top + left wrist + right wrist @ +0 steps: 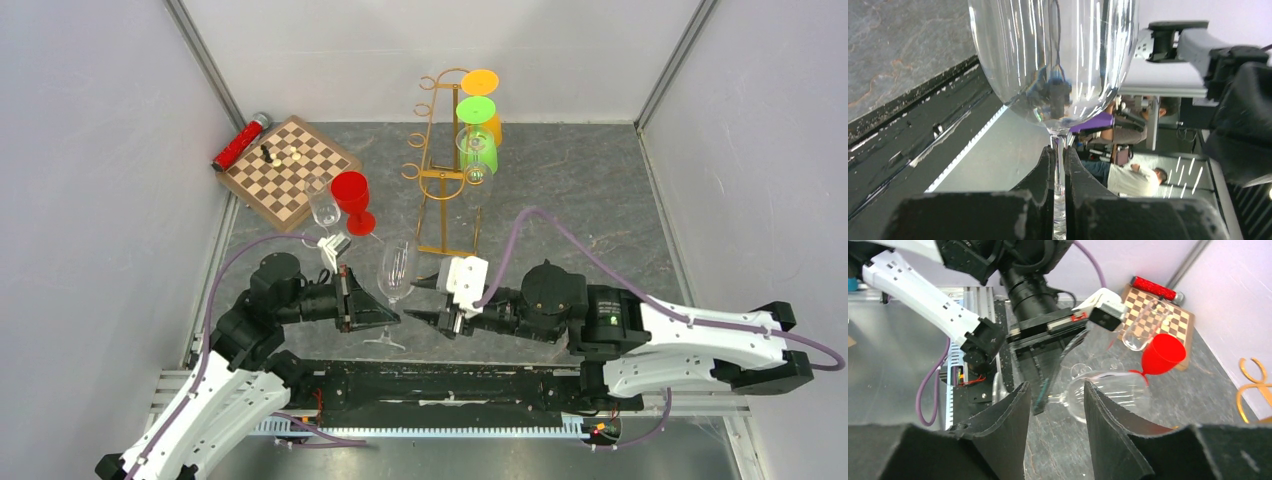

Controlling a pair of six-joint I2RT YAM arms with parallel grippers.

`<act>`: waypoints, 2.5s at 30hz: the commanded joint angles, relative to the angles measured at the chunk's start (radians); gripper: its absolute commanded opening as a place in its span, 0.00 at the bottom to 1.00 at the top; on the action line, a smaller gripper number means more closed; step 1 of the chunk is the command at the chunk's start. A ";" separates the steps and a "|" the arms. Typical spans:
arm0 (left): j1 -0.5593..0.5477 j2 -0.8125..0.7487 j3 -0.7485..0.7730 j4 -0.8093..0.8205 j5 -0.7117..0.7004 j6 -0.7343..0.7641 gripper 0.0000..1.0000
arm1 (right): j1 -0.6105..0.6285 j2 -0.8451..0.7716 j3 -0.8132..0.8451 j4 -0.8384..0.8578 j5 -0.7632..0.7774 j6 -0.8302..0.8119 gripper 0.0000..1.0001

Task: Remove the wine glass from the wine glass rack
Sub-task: Place the wine glass at the center of the board.

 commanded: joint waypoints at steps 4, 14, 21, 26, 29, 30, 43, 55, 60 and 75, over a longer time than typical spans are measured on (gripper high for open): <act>0.001 -0.029 0.081 -0.191 0.167 0.276 0.02 | -0.035 0.054 0.168 -0.210 0.029 0.128 0.48; 0.001 -0.108 0.125 -0.392 0.305 0.508 0.02 | -0.101 0.048 0.168 -0.241 -0.092 0.281 0.63; -0.003 -0.145 0.146 -0.487 0.360 0.626 0.02 | -0.173 0.083 0.168 -0.248 -0.334 0.334 0.60; -0.016 -0.185 0.126 -0.488 0.383 0.635 0.02 | -0.229 0.110 0.159 -0.231 -0.493 0.389 0.59; -0.021 -0.203 0.114 -0.488 0.390 0.639 0.02 | -0.244 0.103 0.133 -0.187 -0.577 0.402 0.59; -0.023 -0.210 0.110 -0.488 0.392 0.642 0.02 | -0.249 0.104 0.125 -0.176 -0.598 0.410 0.59; -0.030 -0.251 0.107 -0.489 0.400 0.652 0.02 | -0.259 0.162 0.069 -0.102 -0.856 0.438 0.53; -0.032 -0.235 0.120 -0.491 0.384 0.663 0.02 | -0.259 0.194 0.038 -0.023 -0.967 0.467 0.25; -0.032 -0.231 0.114 -0.490 0.378 0.661 0.02 | -0.259 0.189 0.023 0.002 -0.977 0.473 0.14; -0.032 -0.178 0.131 -0.489 0.315 0.698 0.35 | -0.259 0.161 -0.017 0.046 -1.000 0.479 0.00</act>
